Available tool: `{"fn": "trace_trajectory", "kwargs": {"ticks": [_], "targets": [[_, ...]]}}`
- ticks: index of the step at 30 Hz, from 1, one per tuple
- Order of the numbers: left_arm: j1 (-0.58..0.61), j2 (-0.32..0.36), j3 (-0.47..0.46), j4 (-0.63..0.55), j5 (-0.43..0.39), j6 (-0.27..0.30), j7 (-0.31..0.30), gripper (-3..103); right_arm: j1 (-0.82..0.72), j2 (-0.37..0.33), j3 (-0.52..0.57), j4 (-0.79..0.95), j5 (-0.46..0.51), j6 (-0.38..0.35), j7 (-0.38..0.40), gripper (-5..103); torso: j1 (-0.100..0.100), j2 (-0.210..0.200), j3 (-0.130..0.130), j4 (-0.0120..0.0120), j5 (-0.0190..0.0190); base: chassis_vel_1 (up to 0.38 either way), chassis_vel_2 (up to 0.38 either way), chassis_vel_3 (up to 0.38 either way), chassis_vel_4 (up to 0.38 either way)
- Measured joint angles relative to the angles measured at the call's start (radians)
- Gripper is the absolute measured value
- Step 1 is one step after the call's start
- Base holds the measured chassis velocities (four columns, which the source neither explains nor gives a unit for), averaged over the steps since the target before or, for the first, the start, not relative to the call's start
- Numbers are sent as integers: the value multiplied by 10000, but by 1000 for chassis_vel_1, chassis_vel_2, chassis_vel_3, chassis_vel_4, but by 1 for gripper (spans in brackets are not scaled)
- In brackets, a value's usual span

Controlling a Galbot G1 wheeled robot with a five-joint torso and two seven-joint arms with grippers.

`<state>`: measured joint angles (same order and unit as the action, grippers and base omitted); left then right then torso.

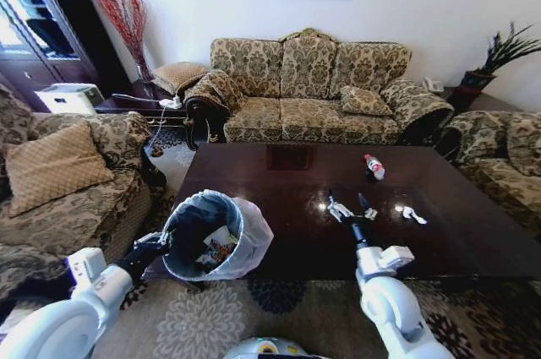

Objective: Move to the front of the table and place the trash on the table into the trash bin.

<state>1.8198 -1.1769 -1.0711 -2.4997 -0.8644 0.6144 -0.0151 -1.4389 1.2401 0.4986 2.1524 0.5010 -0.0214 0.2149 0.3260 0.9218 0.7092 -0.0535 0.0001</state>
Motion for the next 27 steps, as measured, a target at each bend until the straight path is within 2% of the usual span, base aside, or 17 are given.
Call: {"fn": "trace_trajectory", "kwargs": {"ticks": [6, 9, 14, 17, 18, 19, 20, 22, 27], "targets": [[-11, -72, 52, 0, 39, -46, 29, 0, 74, 53, 112, -578, 19, 122, 2, 100, 0, 0, 0, -3, 6, -282, -258, 269, 257], [-7, -70, 87, 0, 186, -93, 63, 0, 161, 72, 167, -819, 20, 162, 23, 100, 2, 0, 1, -4, -4, -337, -323, 304, 295], [1, -65, 80, -1, 559, -250, 226, 0, 645, 77, 312, -1900, -21, 260, 359, 100, 3, -1, 2, 0, 8, -321, -321, 325, 336], [8, -107, 91, -2, 578, -268, 273, 0, 1395, 196, 308, -3209, 3, 118, 1063, 100, -1, 0, 0, -1, -1, -274, -253, 259, 244], [8, -107, 91, -2, 578, -268, 273, 0, 1395, 196, 308, -3209, 3, 118, 1063, 100, -1, 0, 0, -1, -1, -264, -186, 191, 210], [11, -116, 99, -6, 578, -270, 284, 0, 1538, 227, 297, -3472, 4, 38, 1216, 100, -1, 0, 1, 4, 10, -142, -186, 191, 137], [10, -121, 108, -9, 578, -272, 285, 0, 1647, 252, 274, -3683, 3, -36, 1344, 100, 1, -1, 2, -3, 14, -40, -113, 84, 29], [11, -122, 109, -9, 577, -273, 284, 0, 1658, 253, 273, -3700, 2, -43, 1356, 100, 2, -1, 2, -3, 11, -40, -53, 37, 29], [12, -119, 109, -6, 575, -273, 274, 0, 1677, 266, 252, -3725, -4, -60, 1373, 100, 1, 0, 1, 1, -19, 36, 30, -11, -14]]}}
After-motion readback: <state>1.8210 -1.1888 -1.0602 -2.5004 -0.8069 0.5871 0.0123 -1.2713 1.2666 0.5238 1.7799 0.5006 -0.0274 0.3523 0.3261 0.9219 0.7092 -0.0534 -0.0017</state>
